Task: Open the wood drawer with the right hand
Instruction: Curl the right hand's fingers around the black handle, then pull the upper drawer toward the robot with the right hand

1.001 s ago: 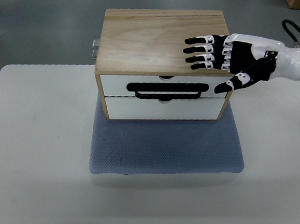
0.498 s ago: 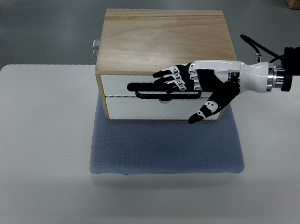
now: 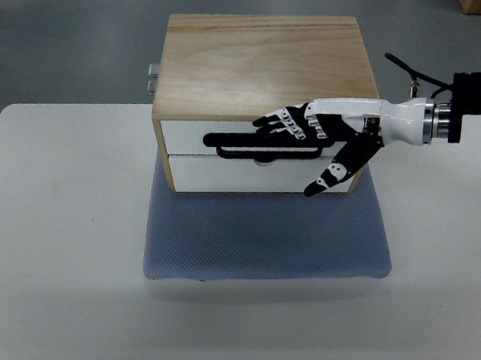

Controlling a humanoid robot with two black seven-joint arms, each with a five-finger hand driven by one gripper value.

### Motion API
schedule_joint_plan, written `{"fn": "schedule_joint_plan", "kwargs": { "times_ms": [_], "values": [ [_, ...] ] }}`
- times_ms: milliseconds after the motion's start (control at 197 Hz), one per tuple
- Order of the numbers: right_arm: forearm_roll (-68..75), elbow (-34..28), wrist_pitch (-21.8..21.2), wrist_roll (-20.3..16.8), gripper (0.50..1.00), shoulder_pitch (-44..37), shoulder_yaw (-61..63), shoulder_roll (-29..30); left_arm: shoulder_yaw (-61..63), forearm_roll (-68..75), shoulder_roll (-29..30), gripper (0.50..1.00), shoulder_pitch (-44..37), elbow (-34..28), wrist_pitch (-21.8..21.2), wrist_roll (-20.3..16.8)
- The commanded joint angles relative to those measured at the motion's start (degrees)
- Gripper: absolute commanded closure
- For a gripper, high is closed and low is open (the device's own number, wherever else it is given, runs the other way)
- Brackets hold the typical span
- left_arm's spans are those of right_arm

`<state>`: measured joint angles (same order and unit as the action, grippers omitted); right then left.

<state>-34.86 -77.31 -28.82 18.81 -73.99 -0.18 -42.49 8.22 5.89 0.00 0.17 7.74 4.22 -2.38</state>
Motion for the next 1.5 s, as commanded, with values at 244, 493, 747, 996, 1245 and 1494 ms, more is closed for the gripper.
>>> {"fn": "schedule_joint_plan", "kwargs": {
  "times_ms": [244, 493, 747, 996, 1245, 1494],
  "values": [
    [-2.76, 3.49, 0.08, 0.00, 0.546, 1.22, -0.17, 2.59, -0.04, 0.00, 0.00, 0.500, 0.00, 0.00, 0.00, 0.00],
    [-3.20, 5.16, 0.08, 0.00, 0.546, 1.39, -0.61, 3.38, 0.04, 0.00, 0.00, 0.500, 0.00, 0.00, 0.00, 0.00],
    [-3.29, 5.33, 0.08, 0.00, 0.546, 2.01, -0.78, 3.82, 0.04, 0.00, 0.00, 0.500, 0.00, 0.00, 0.00, 0.00],
    [-3.11, 5.16, -0.09, 0.18, 0.546, 2.53, -1.22, 3.64, 0.04, 0.00, 0.00, 0.500, 0.00, 0.00, 0.00, 0.00],
    [-3.02, 4.28, -0.18, 0.26, 0.546, 2.53, -1.31, 3.73, 0.04, 0.00, 0.00, 0.500, 0.00, 0.00, 0.00, 0.00],
    [-3.02, 3.66, -0.80, 0.26, 0.546, 2.53, -1.31, 3.64, -0.05, 0.00, 0.00, 0.500, 0.00, 0.00, 0.00, 0.00]
  ]
}}
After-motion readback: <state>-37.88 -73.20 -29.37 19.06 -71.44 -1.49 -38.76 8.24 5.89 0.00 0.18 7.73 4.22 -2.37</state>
